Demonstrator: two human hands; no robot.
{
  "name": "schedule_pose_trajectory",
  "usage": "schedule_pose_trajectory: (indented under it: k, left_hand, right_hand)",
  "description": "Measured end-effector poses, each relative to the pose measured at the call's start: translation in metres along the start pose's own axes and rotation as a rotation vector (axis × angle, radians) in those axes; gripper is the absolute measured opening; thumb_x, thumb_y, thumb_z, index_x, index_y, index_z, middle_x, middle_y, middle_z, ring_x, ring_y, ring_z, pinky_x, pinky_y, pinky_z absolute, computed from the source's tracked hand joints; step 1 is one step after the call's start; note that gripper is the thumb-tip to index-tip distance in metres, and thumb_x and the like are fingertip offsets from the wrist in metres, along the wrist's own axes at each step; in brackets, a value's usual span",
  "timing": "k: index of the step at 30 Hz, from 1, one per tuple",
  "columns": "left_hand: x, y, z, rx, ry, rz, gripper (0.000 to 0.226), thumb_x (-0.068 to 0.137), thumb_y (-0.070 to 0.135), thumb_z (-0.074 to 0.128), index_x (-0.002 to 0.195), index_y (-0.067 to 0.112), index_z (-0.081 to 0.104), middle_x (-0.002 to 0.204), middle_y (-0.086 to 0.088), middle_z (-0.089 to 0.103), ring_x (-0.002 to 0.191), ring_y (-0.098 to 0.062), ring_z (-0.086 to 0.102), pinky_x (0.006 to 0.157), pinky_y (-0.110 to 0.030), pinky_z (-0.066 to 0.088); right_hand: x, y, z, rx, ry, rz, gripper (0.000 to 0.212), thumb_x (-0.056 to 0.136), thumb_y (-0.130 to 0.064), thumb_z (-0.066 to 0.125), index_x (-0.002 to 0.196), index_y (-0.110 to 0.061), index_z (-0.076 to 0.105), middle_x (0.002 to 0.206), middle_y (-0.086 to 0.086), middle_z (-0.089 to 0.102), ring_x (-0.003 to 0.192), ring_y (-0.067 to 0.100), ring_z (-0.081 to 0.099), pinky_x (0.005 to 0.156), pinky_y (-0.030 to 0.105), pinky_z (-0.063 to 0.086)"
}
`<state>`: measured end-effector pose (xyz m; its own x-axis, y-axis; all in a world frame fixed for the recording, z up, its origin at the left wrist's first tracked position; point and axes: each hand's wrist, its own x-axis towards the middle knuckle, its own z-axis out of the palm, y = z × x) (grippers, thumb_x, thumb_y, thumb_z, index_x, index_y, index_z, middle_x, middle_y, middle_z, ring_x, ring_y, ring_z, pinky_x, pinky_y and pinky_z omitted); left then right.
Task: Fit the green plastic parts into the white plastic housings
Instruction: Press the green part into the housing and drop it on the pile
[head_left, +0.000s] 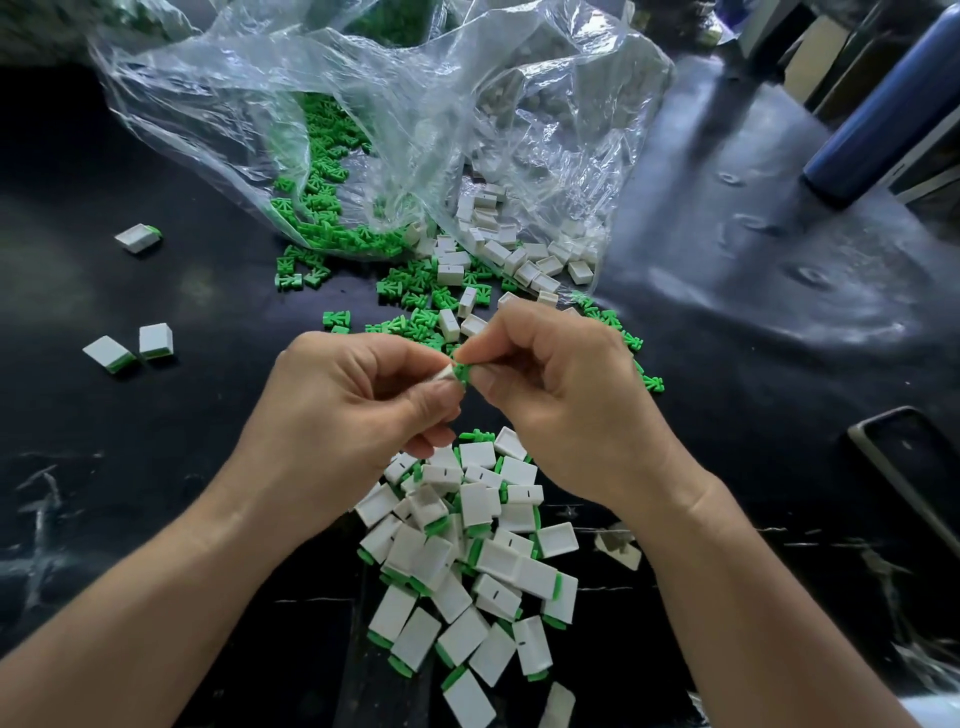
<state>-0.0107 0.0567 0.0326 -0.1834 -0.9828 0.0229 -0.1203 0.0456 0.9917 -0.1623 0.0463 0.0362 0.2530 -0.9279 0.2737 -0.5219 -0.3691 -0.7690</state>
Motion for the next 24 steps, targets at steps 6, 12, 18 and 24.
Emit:
schedule_pose_trajectory:
  k: [6,12,18,24]
  left_hand:
    - [0.0014,-0.0043,-0.0005,0.146,-0.033,0.027,0.020,0.074,0.002,0.068,0.069,0.021,0.070,0.056,-0.004,0.067,0.046,-0.010,0.062,0.046,-0.018,0.050]
    - [-0.0010,-0.0023,-0.0017,0.203,-0.045,0.037,0.022,0.073,0.004,0.069,0.066,0.025,0.069,0.055,-0.001,0.067,0.044,-0.010,0.062,0.044,-0.015,0.048]
    - [0.0005,0.0046,0.0017,-0.076,-0.003,0.000,0.016,0.063,0.017,0.064,0.076,0.009,0.068,0.066,-0.010,0.070,0.053,-0.017,0.067,0.048,-0.021,0.053]
    - [0.0001,0.0051,0.0023,-0.103,0.020,0.013,0.022,0.062,0.020,0.063,0.083,0.013,0.066,0.076,-0.011,0.071,0.058,-0.018,0.068,0.049,-0.023,0.053]
  right_hand:
    - [-0.0003,-0.0002,-0.0051,-0.080,-0.097,-0.004,0.010,0.079,0.002,0.064,0.079,-0.007,0.067,0.064,-0.017,0.052,0.057,-0.003,0.046,0.054,0.012,0.038]
    - [-0.0012,-0.0026,-0.0043,-0.133,-0.142,-0.077,0.009,0.077,0.005,0.064,0.080,-0.004,0.068,0.066,-0.007,0.054,0.059,-0.002,0.046,0.054,0.015,0.039]
    - [-0.0007,-0.0051,-0.0050,0.124,0.019,0.035,0.011,0.080,-0.003,0.066,0.087,-0.010,0.071,0.069,-0.011,0.062,0.063,0.002,0.058,0.062,0.019,0.049]
    - [0.0024,-0.0062,-0.0095,0.534,-0.054,0.389,0.036,0.075,-0.045,0.050,0.078,-0.011,0.063,0.066,0.000,0.064,0.055,0.007,0.056,0.051,0.017,0.045]
